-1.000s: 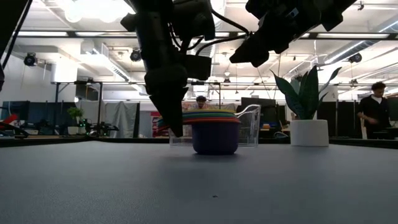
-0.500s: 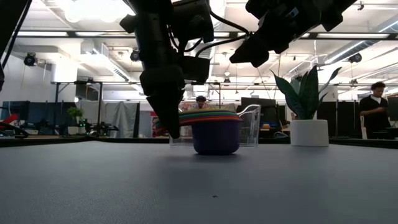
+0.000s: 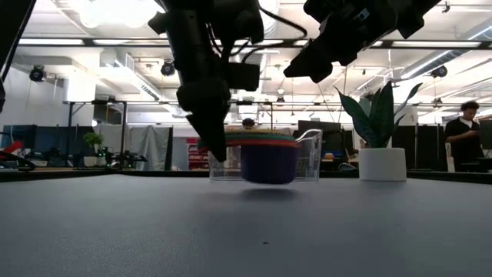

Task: Nest measuring cups in basket
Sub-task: Put the nested measuring cups into the transparent bin

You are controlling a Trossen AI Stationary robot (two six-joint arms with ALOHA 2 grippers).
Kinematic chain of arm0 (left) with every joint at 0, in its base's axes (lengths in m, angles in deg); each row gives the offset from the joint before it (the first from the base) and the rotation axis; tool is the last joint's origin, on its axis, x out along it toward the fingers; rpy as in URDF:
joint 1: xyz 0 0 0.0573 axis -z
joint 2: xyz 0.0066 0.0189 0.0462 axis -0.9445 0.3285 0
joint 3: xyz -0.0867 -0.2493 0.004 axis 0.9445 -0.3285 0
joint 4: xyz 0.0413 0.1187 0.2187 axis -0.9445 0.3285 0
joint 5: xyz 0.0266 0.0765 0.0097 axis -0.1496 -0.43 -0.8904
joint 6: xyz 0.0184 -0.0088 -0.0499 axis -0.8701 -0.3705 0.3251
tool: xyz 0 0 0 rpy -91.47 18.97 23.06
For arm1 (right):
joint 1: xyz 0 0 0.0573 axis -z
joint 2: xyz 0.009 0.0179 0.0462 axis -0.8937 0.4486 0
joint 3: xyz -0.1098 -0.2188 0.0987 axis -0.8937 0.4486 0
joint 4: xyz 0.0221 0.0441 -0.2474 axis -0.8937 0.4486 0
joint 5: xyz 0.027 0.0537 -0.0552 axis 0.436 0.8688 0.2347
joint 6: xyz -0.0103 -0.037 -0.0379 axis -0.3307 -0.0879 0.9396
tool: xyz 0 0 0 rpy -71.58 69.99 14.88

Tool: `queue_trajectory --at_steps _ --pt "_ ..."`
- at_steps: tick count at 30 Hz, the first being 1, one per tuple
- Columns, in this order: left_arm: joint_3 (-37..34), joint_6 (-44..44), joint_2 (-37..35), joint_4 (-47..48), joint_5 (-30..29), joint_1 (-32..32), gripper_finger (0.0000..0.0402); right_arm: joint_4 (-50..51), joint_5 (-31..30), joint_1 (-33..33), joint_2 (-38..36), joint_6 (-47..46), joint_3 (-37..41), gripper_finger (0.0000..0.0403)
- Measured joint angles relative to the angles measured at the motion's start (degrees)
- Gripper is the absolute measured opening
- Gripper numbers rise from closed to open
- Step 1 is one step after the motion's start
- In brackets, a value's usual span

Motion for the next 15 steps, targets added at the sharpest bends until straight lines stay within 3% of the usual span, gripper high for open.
queue_trajectory --at_steps 15 --pt "-0.12 -3.56 -5.70 1.41 -0.02 -1.64 0.0126 1.29 -0.10 0.00 -2.17 -0.41 -0.50 0.0137"
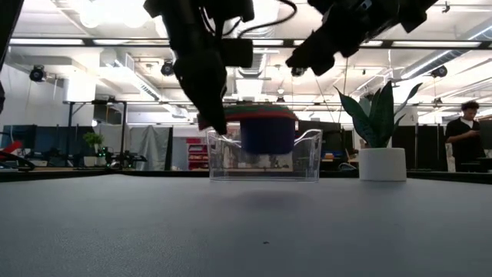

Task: Nest measuring cups in basket
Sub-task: Put the nested measuring cups into the transparent bin

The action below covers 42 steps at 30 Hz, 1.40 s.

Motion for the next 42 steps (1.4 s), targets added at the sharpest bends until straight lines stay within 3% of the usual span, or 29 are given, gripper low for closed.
queue_trajectory --at_steps 12,19,29,37,42 --pt "0.00 -7.95 -7.79 1.20 0.29 -7.96 0.0126 2.16 -3.07 0.00 -8.47 -0.61 0.80 0.0137" --pt "1.78 -15.93 -8.62 1.37 5.55 -16.70 0.0125 2.30 -3.05 0.00 -8.40 -1.10 0.90 0.0137" --pt "11.19 -27.33 -0.88 -0.43 13.96 -26.64 0.0125 2.43 -3.05 0.00 -8.10 -0.47 1.03 0.0137" --pt "18.79 -33.68 10.35 0.07 17.13 -30.35 0.0125 3.47 -3.56 0.00 -8.10 -0.55 1.03 0.0137" --pt "21.04 -35.64 13.77 0.34 19.47 -33.01 0.0125 5.44 -5.02 0.00 -8.10 -1.16 1.05 0.0137"
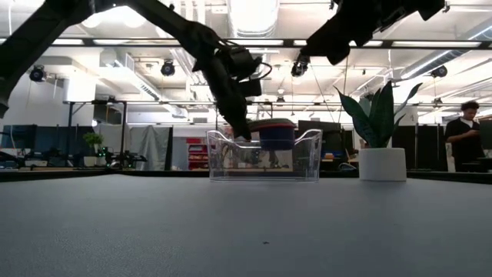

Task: Nest measuring cups in basket
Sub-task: Put the nested measuring cups into the transparent bin

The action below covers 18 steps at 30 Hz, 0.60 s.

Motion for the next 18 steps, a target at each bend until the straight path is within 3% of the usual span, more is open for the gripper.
queue_trajectory --at_steps 7,18 --pt "-0.82 -2.69 0.36 -1.47 4.23 -3.90 0.0125 0.31 -0.71 0.00 0.00 -0.27 0.11 0.0137" --pt "-1.08 -6.00 4.78 -2.77 4.81 -5.26 0.0125 -0.32 -1.02 0.00 0.00 -0.31 0.13 0.0137"
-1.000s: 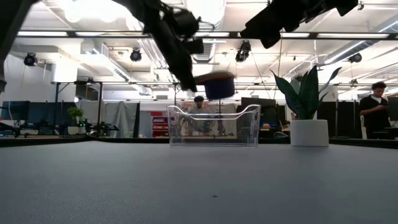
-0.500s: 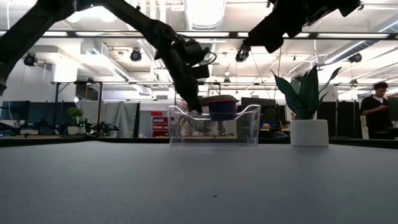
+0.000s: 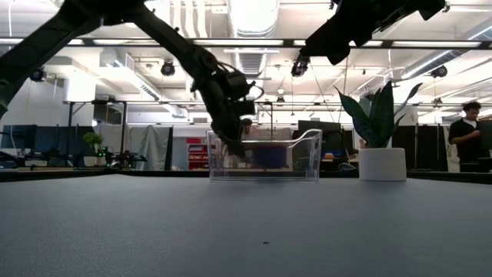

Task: Nest measuring cups in basket
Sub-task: Put the nested measuring cups into the transparent bin

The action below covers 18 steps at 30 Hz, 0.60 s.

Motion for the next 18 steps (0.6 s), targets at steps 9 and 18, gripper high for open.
queue_trajectory --at_steps 9,18 --pt "-0.05 0.18 1.91 -0.65 -0.20 -0.16 0.0125 -0.05 0.00 0.00 0.00 -0.34 0.00 0.0137" --pt "0.03 2.66 1.91 -0.29 -0.15 -0.15 0.0267 -0.09 -0.02 0.00 0.00 -0.20 0.00 0.0137"
